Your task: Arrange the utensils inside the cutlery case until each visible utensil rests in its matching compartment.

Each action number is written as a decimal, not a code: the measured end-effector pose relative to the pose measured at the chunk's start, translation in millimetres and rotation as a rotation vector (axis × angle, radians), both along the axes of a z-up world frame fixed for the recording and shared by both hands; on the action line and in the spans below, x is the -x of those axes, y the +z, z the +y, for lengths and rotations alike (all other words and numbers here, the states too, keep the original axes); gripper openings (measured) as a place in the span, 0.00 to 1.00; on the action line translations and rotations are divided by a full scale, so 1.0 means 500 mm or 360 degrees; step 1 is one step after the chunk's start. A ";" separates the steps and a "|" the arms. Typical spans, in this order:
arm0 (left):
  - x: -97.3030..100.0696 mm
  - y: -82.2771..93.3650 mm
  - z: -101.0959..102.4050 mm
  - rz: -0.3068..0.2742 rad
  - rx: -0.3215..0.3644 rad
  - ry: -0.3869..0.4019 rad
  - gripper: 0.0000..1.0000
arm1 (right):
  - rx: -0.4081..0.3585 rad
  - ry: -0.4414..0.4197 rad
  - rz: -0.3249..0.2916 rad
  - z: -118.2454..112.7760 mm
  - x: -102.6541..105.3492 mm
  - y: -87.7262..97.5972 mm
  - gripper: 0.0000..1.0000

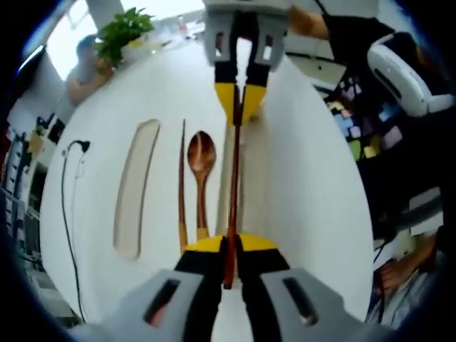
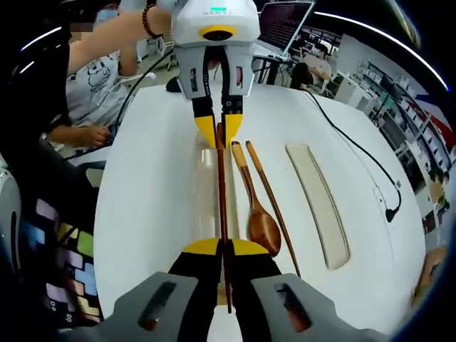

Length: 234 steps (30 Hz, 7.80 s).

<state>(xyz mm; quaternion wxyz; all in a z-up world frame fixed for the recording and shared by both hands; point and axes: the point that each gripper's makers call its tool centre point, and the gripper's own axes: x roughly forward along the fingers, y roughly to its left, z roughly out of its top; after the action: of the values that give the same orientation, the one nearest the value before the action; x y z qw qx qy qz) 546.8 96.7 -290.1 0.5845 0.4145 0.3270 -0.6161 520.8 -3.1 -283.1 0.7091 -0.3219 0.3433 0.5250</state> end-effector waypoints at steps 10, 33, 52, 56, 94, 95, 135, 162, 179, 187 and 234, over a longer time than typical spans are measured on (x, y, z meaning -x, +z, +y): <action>-0.005 -0.026 0.005 -0.0043 0.0000 -0.0010 0.06 | -0.0008 -0.0042 0.0115 0.004 0.000 -0.043 0.02; 0.005 -0.052 0.006 -0.0090 0.0094 0.0038 0.07 | 0.0006 0.0067 0.0103 0.006 0.003 -0.060 0.02; -0.011 0.001 -0.007 -0.0157 0.0225 0.0101 0.10 | -0.0194 -0.0013 0.0022 -0.016 -0.032 0.027 0.06; -0.019 0.011 -0.007 -0.0180 0.0228 0.0125 0.10 | -0.0209 -0.0037 -0.0019 -0.028 -0.047 0.040 0.08; -0.134 -0.053 -0.023 -0.0083 -0.0032 0.0255 0.11 | 0.0126 0.0085 -0.0059 -0.085 -0.178 -0.061 0.15; -0.135 -0.054 -0.024 -0.0080 -0.0035 0.0256 0.11 | 0.0137 0.0088 -0.0052 -0.084 -0.179 -0.065 0.15; -0.143 -0.076 -0.028 0.0040 -0.0099 0.0190 0.06 | 0.0223 0.0124 0.0020 -0.077 -0.179 -0.097 0.01; -0.078 0.053 -0.017 -0.0195 -0.0048 0.0075 0.06 | 0.0129 0.0063 -0.0365 -0.062 -0.099 0.034 0.00; 0.008 0.025 0.011 -0.0112 -0.0082 0.0072 0.06 | 0.0087 0.0026 -0.0279 -0.038 -0.019 0.015 0.01; 0.010 0.000 0.020 -0.0085 -0.0068 0.0096 0.06 | 0.0042 0.0000 -0.0147 -0.026 -0.003 -0.015 0.01; -0.003 0.022 0.041 -0.0193 0.0140 0.0251 0.08 | -0.0460 -0.0201 0.0208 -0.012 0.000 0.028 0.05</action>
<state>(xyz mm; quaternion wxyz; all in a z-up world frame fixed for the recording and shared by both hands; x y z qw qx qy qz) 548.5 117.3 -279.2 0.6675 0.3980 0.2953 -0.5557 520.9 -9.3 -268.9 0.7558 -0.1594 0.3292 0.5431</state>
